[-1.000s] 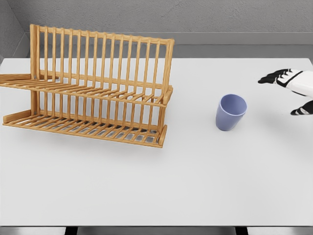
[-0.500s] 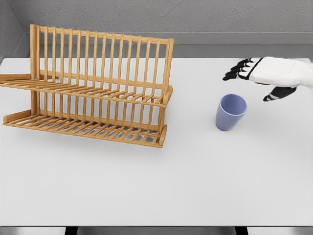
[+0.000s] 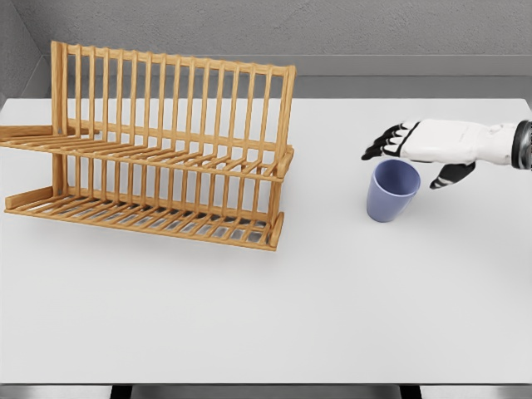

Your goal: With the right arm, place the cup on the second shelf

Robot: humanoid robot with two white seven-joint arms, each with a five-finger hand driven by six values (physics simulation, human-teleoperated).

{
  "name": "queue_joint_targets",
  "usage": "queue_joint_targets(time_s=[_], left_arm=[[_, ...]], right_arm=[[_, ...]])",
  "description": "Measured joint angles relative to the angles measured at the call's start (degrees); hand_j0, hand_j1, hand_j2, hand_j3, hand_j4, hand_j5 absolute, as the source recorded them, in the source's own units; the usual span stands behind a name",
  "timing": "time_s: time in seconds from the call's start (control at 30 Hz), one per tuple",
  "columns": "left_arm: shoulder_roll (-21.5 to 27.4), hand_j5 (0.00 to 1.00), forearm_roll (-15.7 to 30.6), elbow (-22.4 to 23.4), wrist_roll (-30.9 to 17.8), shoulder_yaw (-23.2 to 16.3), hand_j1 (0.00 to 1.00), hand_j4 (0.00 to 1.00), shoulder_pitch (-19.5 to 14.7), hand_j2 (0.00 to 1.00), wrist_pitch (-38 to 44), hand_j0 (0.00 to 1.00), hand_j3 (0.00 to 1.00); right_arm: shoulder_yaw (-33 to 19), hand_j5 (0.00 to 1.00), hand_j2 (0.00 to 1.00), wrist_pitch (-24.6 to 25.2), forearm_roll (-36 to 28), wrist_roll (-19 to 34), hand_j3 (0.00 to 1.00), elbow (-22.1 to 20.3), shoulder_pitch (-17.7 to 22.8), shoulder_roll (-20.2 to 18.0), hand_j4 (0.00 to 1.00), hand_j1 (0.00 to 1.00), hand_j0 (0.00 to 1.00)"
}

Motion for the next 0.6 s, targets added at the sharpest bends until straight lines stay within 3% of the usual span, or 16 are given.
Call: queue_joint_targets(time_s=[0.47, 0.53, 0.6], left_arm=[[0.0, 1.00, 0.0, 0.0, 0.0, 0.0, 1.00, 1.00, 0.0, 1.00, 0.0, 1.00, 1.00], [0.0, 1.00, 0.0, 0.0, 0.0, 0.0, 1.00, 1.00, 0.0, 1.00, 0.0, 1.00, 1.00], [0.0, 1.00, 0.0, 0.0, 0.0, 0.0, 1.00, 1.00, 0.0, 1.00, 0.0, 1.00, 1.00]], right_arm=[[4.3, 0.99, 0.99, 0.0, 0.7, 0.0, 0.99, 1.0, -0.3, 1.5, 0.99, 0.99, 0.99], [4.4, 0.81, 0.81, 0.0, 0.7, 0.0, 0.81, 1.0, -0.3, 1.5, 0.81, 0.81, 0.81], [4.5, 0.71, 0.71, 0.1, 0.5, 0.0, 0.71, 1.0, -0.3, 1.5, 0.71, 0.71, 0.71]])
